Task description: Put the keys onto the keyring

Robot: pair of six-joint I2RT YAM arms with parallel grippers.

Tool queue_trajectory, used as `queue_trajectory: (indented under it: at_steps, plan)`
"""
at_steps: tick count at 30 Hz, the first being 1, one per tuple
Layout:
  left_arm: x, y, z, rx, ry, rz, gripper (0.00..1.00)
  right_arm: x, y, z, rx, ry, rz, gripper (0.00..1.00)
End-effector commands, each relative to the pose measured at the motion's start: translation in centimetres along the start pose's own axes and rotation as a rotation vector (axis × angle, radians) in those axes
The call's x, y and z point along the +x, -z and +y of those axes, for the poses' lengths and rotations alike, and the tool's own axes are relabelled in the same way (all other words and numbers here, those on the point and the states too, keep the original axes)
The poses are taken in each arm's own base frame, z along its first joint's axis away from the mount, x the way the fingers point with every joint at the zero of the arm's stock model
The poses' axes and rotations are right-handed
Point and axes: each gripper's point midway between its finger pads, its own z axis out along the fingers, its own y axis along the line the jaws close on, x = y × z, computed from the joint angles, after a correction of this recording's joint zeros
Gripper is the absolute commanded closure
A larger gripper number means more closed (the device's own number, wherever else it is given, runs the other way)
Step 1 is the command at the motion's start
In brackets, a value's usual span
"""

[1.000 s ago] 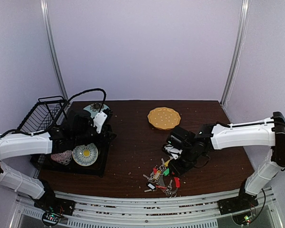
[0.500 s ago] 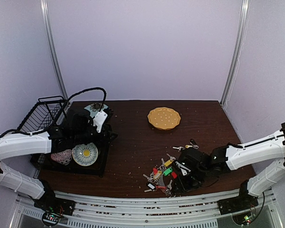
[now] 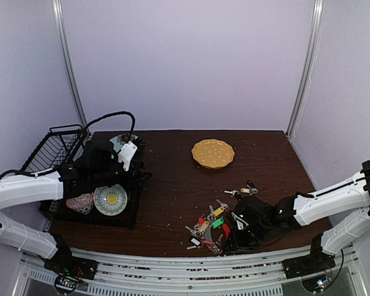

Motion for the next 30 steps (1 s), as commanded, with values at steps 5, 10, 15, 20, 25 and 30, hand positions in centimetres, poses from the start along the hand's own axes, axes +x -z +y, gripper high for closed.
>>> queue_trajectory:
  at_steps: [5,10,15,20,25,30]
  plan:
    - [-2.5,0.9,0.0,0.005,-0.014,-0.077,0.38,1.0,-0.4,0.0,0.001,-0.031,0.041,0.80]
    - [-2.6,1.0,0.0,0.007,-0.013,-0.080,0.38,1.5,-0.5,-0.1,0.010,-0.044,0.052,0.80]
    - [-2.7,1.2,-0.1,0.011,-0.013,-0.085,0.38,1.4,-0.9,-0.2,0.026,-0.033,0.047,0.88]
    - [-2.7,1.2,-0.1,0.012,-0.015,-0.088,0.38,0.8,-0.4,-0.2,0.070,0.008,0.031,1.00]
    - [-3.2,1.4,-1.1,0.066,-0.033,-0.106,0.38,-1.3,3.0,2.5,0.163,0.225,-0.001,1.00]
    - [-4.5,2.7,-4.1,0.240,-0.082,-0.203,0.45,-4.8,8.6,7.5,0.253,0.607,-0.129,1.00]
